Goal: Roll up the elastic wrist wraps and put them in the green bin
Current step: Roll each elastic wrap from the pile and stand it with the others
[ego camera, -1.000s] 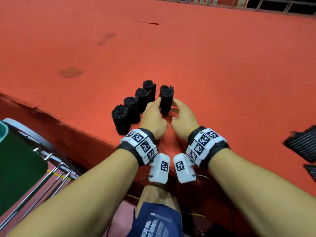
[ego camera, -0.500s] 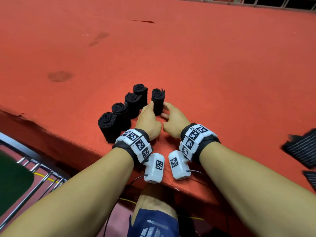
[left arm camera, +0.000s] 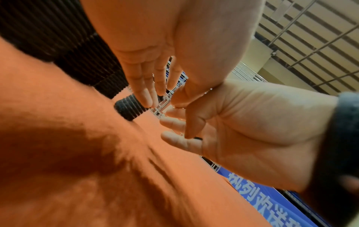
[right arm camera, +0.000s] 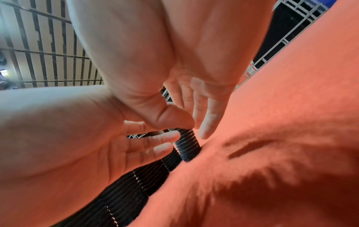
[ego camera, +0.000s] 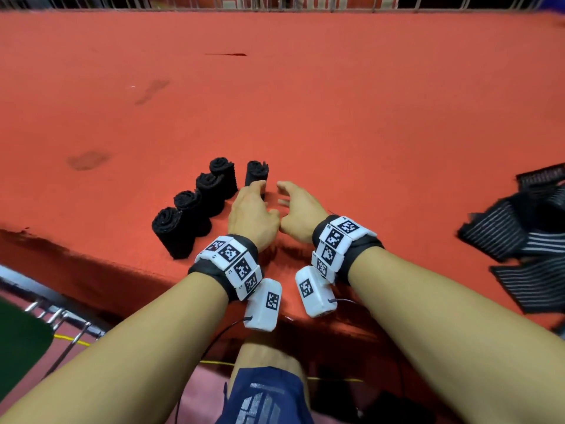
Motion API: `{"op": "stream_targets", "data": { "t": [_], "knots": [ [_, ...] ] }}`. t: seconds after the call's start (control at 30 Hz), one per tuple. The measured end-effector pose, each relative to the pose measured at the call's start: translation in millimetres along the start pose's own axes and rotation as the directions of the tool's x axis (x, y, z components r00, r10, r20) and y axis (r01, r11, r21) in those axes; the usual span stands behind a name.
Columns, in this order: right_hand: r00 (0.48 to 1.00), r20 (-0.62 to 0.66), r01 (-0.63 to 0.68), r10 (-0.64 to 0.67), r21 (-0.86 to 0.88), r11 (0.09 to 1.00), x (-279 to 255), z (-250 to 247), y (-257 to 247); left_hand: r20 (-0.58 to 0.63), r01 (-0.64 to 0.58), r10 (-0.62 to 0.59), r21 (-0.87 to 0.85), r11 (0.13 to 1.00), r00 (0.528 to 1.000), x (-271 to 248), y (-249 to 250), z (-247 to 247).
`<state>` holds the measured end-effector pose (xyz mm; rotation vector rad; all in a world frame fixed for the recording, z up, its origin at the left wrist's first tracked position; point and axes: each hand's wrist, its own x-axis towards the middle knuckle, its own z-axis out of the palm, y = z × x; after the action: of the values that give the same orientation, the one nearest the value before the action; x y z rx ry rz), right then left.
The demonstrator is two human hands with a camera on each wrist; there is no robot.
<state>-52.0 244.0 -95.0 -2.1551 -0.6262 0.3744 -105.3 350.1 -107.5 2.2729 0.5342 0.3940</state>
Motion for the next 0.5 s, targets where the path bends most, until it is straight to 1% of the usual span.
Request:
{"op": "stream_targets", "data": {
  "t": [0.1,0.23,0.37,0.5],
  "knots": [
    [1.000,-0.030,-0.008,0.007,-0.038,0.999,-13.4,-14.9,7.8,0.031,-0.055,0.054,0.046,0.997,0.998,-7.6,20.0,6.0],
    [0.990,-0.133,-0.046,0.037,-0.063,0.997,-39.4,-46.3,28.5,0.141,-0.135,0.128,0.040,0.990,0.982,-19.1,56.8,26.3],
    [0.965,-0.230,-0.154,0.123,-0.122,0.980,-73.1,-91.7,61.2,0.262,-0.229,0.213,0.033,0.973,0.941,-32.7,101.0,66.9],
    [0.917,-0.342,-0.271,0.205,-0.158,0.950,-115.5,-141.3,98.5,0.369,-0.303,0.288,-0.018,0.953,0.884,-55.4,152.2,115.4]
  ]
}}
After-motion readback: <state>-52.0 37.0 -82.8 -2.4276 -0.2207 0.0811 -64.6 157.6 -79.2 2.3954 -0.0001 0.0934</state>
